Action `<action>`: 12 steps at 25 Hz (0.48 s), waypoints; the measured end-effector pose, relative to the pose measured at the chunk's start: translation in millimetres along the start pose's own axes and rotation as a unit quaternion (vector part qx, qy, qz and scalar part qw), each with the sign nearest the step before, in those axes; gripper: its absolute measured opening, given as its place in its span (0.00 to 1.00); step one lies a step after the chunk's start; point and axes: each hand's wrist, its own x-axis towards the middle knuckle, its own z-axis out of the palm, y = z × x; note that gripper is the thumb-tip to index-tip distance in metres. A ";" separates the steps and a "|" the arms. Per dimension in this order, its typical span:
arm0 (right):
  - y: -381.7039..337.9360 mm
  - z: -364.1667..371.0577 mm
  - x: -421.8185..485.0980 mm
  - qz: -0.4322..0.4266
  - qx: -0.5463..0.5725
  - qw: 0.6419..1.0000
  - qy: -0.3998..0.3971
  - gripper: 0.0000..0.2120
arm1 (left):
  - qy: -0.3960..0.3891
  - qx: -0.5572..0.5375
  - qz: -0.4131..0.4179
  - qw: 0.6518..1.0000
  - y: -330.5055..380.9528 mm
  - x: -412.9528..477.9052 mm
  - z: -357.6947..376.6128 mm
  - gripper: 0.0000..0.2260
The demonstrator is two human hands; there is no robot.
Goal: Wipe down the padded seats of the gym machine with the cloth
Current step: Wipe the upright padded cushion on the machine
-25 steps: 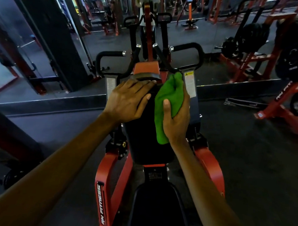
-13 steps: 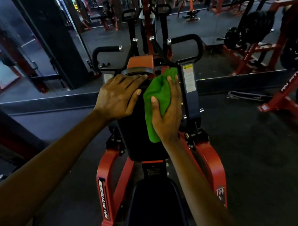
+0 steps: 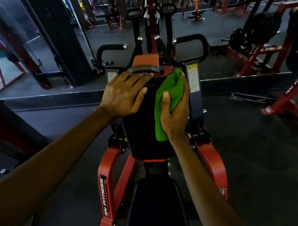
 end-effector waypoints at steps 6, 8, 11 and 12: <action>59.0 -18.2 -123.2 0.130 -0.057 0.990 0.025 0.33 | 0.011 0.000 0.003 1.000 0.3 -0.7 0.4 0.18; 69.5 -19.1 -141.8 0.195 -0.062 0.978 0.049 0.32 | 0.007 -0.003 -0.002 1.000 0.2 -0.9 0.2 0.18; 50.5 -9.8 -107.0 0.185 -0.039 0.979 0.081 0.27 | 0.014 0.002 -0.010 1.000 0.4 -1.4 0.9 0.18; 40.8 -6.3 -86.0 0.163 -0.038 0.983 0.080 0.26 | 0.014 0.002 -0.010 1.000 -0.3 -1.2 1.4 0.18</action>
